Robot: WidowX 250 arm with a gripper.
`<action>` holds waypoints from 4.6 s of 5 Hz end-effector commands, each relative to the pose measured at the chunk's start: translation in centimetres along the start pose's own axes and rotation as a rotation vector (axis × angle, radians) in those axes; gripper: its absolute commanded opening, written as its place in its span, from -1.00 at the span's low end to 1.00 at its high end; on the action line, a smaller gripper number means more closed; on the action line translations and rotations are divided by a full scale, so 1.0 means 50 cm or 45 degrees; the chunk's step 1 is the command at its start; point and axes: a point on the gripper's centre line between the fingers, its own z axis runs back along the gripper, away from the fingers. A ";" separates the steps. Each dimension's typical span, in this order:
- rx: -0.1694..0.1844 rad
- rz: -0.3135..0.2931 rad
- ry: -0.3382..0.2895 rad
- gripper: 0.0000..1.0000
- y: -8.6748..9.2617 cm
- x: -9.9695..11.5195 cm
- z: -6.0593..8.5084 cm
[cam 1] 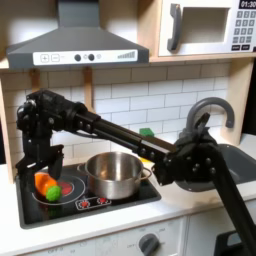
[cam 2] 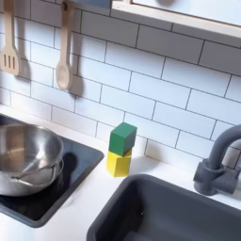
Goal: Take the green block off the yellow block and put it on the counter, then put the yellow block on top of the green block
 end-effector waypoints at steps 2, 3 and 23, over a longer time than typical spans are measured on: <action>0.004 0.025 -0.012 1.00 -0.002 0.014 0.005; 0.007 -0.001 -0.031 1.00 -0.007 0.015 0.003; -0.084 -0.190 -0.087 -1.00 -0.044 -0.095 0.050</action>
